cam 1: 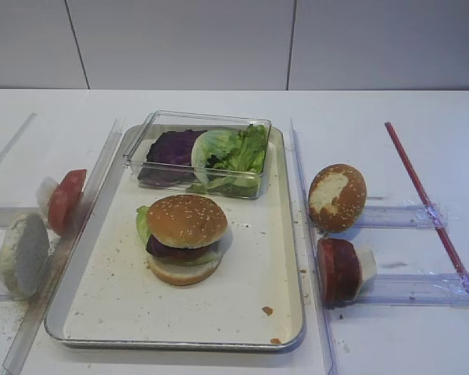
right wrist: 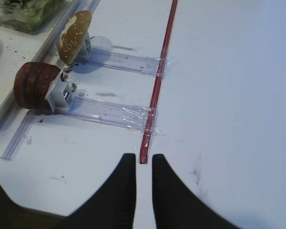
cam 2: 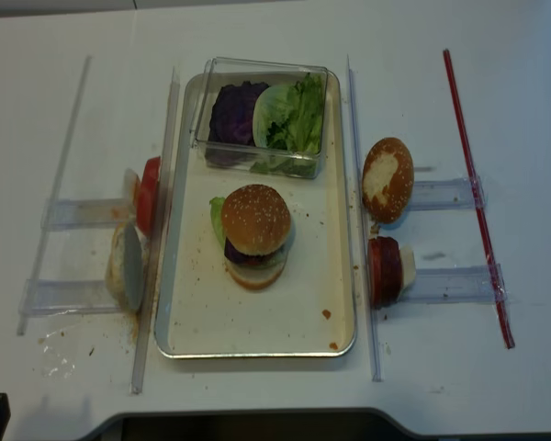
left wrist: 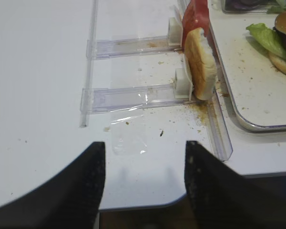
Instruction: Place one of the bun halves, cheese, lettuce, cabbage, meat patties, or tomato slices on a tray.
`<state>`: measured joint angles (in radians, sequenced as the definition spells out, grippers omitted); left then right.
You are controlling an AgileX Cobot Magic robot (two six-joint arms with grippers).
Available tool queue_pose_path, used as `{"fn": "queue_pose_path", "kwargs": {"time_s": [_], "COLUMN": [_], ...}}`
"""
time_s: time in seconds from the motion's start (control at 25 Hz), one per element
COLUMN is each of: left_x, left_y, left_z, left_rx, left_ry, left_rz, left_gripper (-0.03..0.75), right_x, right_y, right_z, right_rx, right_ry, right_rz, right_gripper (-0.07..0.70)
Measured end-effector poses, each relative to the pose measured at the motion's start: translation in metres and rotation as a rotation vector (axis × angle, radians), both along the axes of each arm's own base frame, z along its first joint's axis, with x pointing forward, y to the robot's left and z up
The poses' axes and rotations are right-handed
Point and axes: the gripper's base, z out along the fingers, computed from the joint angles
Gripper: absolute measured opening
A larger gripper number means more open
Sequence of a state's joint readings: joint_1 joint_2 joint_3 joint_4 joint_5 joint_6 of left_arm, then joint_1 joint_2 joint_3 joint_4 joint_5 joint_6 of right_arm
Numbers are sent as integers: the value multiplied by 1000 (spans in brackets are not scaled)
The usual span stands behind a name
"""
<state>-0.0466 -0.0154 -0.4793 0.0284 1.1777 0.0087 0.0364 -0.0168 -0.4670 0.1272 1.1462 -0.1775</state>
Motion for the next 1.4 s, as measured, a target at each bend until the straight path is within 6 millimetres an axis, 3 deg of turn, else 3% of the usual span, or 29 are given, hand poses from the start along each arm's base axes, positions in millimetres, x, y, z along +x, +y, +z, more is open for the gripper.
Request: {"fn": "queue_pose_path", "kwargs": {"time_s": [1.4], "left_x": [0], "left_y": [0], "left_z": [0], "left_rx": [0], "left_ry": [0], "left_rz": [0], "left_gripper": [358], "right_x": [0], "right_y": [0], "right_z": [0], "right_rx": [3], "right_ry": [1], "right_rz": [-2], "right_gripper": [122]}}
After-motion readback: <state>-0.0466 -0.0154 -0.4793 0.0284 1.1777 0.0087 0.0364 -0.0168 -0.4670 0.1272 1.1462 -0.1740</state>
